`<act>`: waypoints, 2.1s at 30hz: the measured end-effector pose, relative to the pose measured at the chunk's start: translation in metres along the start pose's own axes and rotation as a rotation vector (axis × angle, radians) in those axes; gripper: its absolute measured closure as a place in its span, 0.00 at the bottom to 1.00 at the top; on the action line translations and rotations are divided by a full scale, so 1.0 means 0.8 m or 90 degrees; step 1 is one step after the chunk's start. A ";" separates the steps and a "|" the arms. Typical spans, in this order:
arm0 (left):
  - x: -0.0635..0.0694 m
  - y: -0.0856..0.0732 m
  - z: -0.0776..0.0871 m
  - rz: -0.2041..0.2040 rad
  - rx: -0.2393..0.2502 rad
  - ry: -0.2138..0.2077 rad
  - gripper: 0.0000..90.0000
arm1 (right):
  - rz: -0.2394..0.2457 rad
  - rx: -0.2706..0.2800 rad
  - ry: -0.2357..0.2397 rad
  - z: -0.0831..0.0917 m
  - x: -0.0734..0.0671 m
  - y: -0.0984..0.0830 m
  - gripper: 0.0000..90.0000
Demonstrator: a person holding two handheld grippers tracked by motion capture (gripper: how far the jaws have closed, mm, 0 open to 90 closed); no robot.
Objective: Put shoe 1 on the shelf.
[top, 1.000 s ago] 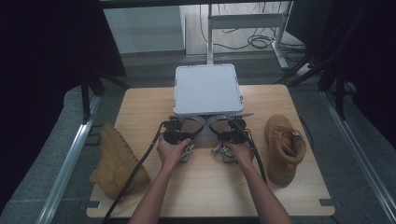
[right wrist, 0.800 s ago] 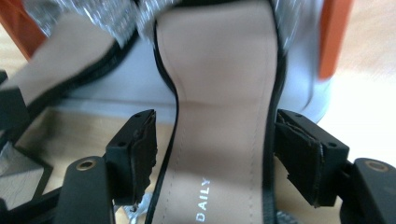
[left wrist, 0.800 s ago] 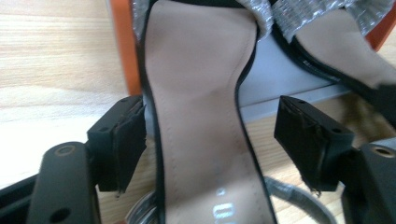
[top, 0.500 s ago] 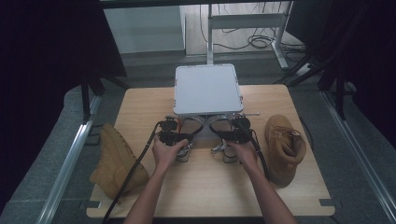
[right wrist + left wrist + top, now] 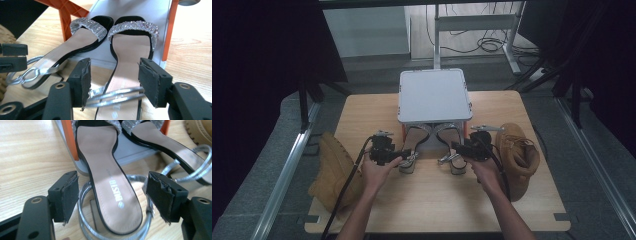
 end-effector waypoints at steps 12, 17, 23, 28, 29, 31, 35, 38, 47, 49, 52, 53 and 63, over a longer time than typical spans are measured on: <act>0.008 -0.041 0.039 -0.043 0.051 -0.007 0.36 | 0.057 0.013 0.019 0.028 -0.005 -0.046 0.49; 0.020 -0.059 0.051 -0.059 0.072 -0.007 0.38 | 0.085 -0.001 0.013 0.032 -0.007 -0.070 0.47; 0.029 -0.077 0.045 -0.067 0.044 -0.010 0.35 | 0.092 -0.010 0.012 0.030 -0.006 -0.089 0.46; 0.034 -0.092 0.032 -0.063 0.016 -0.007 0.34 | 0.097 -0.007 0.008 0.026 -0.005 -0.100 0.46; 0.036 -0.094 0.029 -0.062 0.012 -0.005 0.34 | 0.098 -0.008 0.006 0.025 -0.005 -0.101 0.45; 0.038 -0.099 0.022 -0.068 0.000 0.006 0.34 | 0.103 -0.010 0.002 0.022 -0.005 -0.105 0.45; 0.039 -0.105 0.008 -0.071 -0.020 0.027 0.34 | 0.113 -0.013 -0.008 0.018 -0.004 -0.110 0.44; 0.036 -0.103 -0.002 -0.059 -0.018 0.045 0.34 | 0.113 -0.015 -0.018 0.013 -0.002 -0.112 0.42; 0.032 -0.096 -0.025 -0.047 -0.010 0.057 0.33 | 0.113 -0.014 -0.038 -0.010 -0.002 -0.114 0.36; 0.029 -0.093 -0.031 -0.039 -0.005 0.055 0.33 | 0.112 -0.014 -0.043 -0.014 -0.003 -0.113 0.35; 0.025 -0.088 -0.035 -0.032 0.006 0.057 0.33 | 0.110 -0.015 -0.049 -0.019 -0.002 -0.111 0.33; 0.023 -0.086 -0.037 -0.028 0.013 0.060 0.33 | 0.108 -0.014 -0.051 -0.020 -0.002 -0.111 0.33; 0.021 -0.071 -0.052 -0.034 0.042 0.084 0.41 | 0.090 -0.017 -0.054 -0.037 0.003 -0.108 0.33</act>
Point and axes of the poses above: each handheld gripper's, and its own axes: z roughly backward along the jaws, y roughly out of its top, x roughly to its right, the point moved 4 cm from there along -z, roughly forward along the jaws, and after that the axes turned 3 degrees about -x, right-handed, at the moved point
